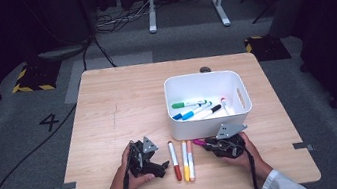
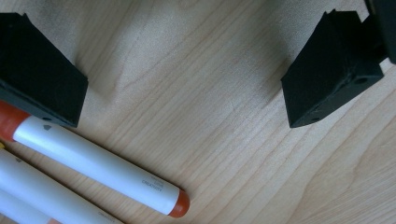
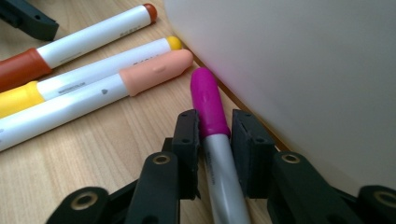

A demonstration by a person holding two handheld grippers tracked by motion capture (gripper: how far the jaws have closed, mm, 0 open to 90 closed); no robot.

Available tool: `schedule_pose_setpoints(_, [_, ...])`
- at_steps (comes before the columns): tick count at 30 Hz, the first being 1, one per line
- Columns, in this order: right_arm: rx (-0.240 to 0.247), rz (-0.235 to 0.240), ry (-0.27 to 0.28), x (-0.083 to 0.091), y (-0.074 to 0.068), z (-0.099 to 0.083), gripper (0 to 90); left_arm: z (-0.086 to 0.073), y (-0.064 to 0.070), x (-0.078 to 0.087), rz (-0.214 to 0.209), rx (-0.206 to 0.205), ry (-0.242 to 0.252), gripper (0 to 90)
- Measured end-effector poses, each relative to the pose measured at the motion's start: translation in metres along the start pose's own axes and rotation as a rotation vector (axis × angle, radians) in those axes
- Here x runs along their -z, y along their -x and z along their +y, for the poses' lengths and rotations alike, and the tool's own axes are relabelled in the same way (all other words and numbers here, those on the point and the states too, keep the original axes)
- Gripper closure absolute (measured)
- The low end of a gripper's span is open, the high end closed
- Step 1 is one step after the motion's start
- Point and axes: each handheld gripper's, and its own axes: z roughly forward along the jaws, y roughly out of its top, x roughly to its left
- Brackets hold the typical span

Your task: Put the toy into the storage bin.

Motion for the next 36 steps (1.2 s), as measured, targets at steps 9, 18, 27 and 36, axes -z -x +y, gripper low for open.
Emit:
schedule_pose_setpoints(9, [0.014, 0.025, -0.006, 0.005, 0.004, -0.003, 74.2, 0.000, 0.000, 0.000, 0.000, 0.000, 0.000, 0.3])
schedule_pose_setpoints(18, [0.026, 0.067, 0.033, 0.030, 0.008, -0.005, 74.4, 0.000, 0.000, 0.000, 0.000, 0.000, 0.000, 0.4])
schedule_pose_setpoints(27, [0.050, 0.085, 0.106, 0.067, 0.006, 0.002, 74.5, 0.000, 0.000, 0.000, 0.000, 0.000, -0.001, 0.3])
schedule_pose_setpoints(36, [0.082, 0.079, 0.170, 0.115, 0.003, 0.016, 74.5, 0.000, 0.000, 0.000, 0.000, 0.000, 0.000, 0.3])
